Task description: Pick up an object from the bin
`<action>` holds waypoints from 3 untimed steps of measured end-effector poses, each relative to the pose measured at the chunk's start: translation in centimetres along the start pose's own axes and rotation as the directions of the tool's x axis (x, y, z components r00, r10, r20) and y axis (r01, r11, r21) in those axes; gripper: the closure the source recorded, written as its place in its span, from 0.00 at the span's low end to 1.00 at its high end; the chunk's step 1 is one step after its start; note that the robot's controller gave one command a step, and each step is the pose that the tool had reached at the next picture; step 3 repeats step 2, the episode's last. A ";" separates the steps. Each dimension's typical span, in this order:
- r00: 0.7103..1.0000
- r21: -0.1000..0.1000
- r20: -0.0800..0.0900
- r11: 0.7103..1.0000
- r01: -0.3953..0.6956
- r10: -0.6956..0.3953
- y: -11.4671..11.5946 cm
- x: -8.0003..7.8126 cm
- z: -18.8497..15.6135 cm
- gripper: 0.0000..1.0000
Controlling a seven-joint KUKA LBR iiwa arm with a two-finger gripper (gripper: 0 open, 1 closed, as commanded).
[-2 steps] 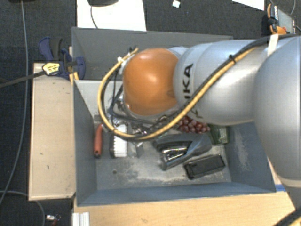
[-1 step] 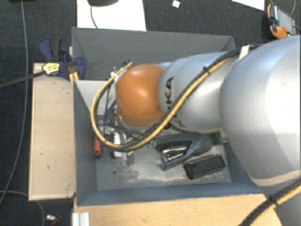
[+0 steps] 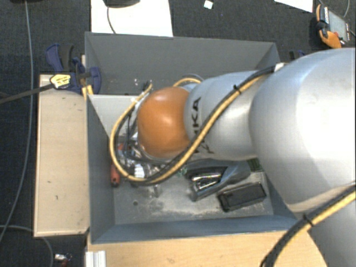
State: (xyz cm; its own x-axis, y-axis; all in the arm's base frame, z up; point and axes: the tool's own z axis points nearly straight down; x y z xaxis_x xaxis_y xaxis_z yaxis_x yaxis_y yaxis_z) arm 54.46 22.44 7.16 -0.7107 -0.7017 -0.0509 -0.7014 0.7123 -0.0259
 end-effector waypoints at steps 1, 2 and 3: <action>0.999 -0.002 -0.013 0.999 0.050 -0.050 -0.7 -1.6 -0.1 1.00; 0.999 -0.002 -0.013 0.999 0.050 -0.050 -0.7 -1.6 -0.1 1.00; 0.999 -0.002 -0.013 0.999 0.050 -0.050 -0.7 -1.6 -0.1 1.00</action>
Offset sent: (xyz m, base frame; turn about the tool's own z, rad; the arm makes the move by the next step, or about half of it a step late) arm 0.0000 0.0000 0.0000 0.0000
